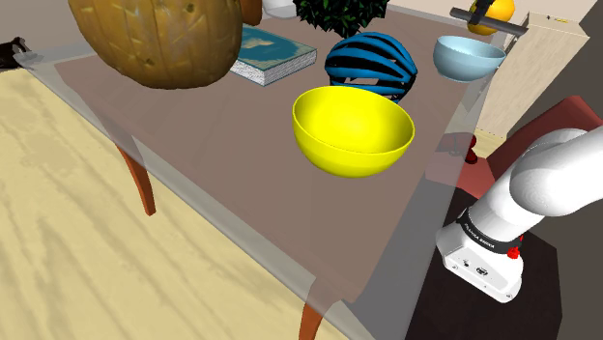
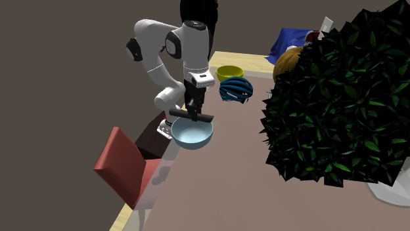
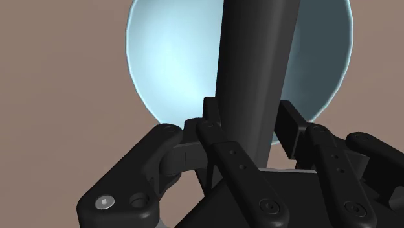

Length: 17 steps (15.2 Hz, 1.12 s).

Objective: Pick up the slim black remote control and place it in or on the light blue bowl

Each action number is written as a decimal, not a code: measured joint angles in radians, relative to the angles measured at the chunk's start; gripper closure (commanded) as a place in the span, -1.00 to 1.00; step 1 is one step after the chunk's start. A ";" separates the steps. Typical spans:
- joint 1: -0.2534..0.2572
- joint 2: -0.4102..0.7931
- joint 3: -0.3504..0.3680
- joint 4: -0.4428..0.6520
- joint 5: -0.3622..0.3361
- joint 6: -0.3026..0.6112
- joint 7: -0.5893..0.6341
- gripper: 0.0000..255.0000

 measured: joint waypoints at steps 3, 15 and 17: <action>-0.005 -0.009 -0.010 -0.048 -0.008 0.041 -0.002 1.00; -0.012 -0.030 -0.020 -0.164 -0.022 0.137 0.011 1.00; -0.012 -0.030 -0.020 -0.164 -0.022 0.137 0.011 -1.00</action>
